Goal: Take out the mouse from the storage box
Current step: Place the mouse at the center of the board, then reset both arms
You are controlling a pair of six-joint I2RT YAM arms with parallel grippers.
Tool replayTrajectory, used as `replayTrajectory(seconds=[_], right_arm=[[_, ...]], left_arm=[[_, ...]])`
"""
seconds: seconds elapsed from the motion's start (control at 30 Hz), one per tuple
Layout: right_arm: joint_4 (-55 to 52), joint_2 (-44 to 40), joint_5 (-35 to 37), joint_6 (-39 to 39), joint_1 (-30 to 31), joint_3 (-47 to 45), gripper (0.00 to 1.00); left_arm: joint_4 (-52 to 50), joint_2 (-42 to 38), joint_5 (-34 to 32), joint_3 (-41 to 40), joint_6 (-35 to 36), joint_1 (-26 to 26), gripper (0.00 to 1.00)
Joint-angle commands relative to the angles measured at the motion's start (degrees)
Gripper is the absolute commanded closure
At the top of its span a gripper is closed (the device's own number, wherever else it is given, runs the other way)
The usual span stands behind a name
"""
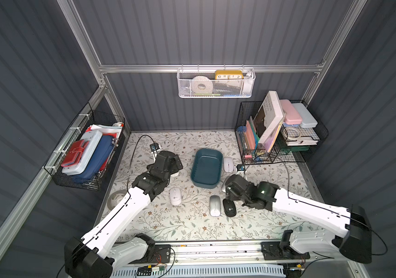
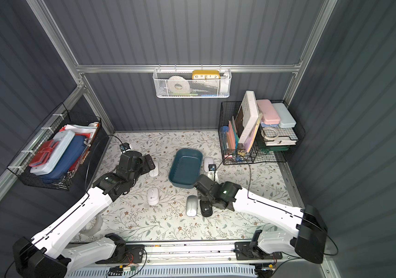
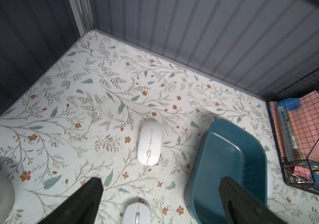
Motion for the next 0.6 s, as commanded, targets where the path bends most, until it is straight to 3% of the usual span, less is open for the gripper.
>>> replayTrajectory(seconds=[0.0, 0.13, 0.2, 0.3, 0.37, 0.57], right_arm=[[0.05, -4.98, 3.96, -6.39, -3.68, 1.43, 0.13], [7.59, -9.92, 4.86, -11.87, -8.7, -0.82, 0.07], [12.51, -10.88, 3.7, -14.48, -12.79, -2.8, 0.01], [20.37, -9.73, 5.73, -17.14, -18.3, -5.89, 0.01], [24.55, -8.21, 10.22, -17.82, -20.72, -7.64, 0.01], [41.48, -3.31, 19.13, -25.59, -26.79, -15.71, 0.01]], left_arm=[[6.87, 1.29, -2.19, 0.94, 4.39, 0.29, 0.01], [20.46, 0.74, -5.98, -4.8, 11.44, 0.3, 0.01], [29.3, 1.53, -9.16, -9.11, 17.59, 0.31, 0.01], [44.07, 5.67, -14.27, -15.36, 27.94, 0.53, 0.01], [47.47, 9.01, -13.24, -16.07, 32.46, 1.1, 0.01], [53.62, 14.48, -8.14, -18.52, 36.44, 8.04, 0.01]])
